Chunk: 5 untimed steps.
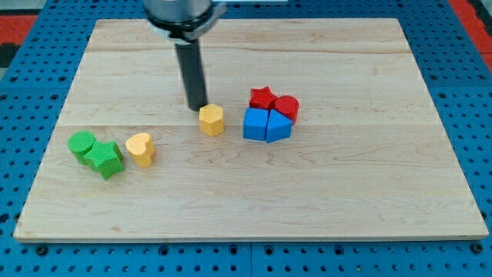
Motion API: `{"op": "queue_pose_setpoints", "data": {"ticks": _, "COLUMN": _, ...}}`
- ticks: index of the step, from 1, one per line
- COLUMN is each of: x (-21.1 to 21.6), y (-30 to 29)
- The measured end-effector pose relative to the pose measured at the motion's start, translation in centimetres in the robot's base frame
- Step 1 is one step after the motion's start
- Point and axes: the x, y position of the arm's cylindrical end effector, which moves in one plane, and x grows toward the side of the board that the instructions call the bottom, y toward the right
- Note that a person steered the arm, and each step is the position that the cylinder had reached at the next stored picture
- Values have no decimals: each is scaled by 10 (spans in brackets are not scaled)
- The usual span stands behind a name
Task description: Move the yellow hexagon into the bottom left side of the blue cube
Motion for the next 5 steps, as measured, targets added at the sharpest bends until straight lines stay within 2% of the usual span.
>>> {"op": "queue_pose_setpoints", "data": {"ticks": 1, "x": 30, "y": 31}}
{"op": "queue_pose_setpoints", "data": {"ticks": 2, "x": 55, "y": 36}}
{"op": "queue_pose_setpoints", "data": {"ticks": 3, "x": 58, "y": 17}}
{"op": "queue_pose_setpoints", "data": {"ticks": 5, "x": 108, "y": 7}}
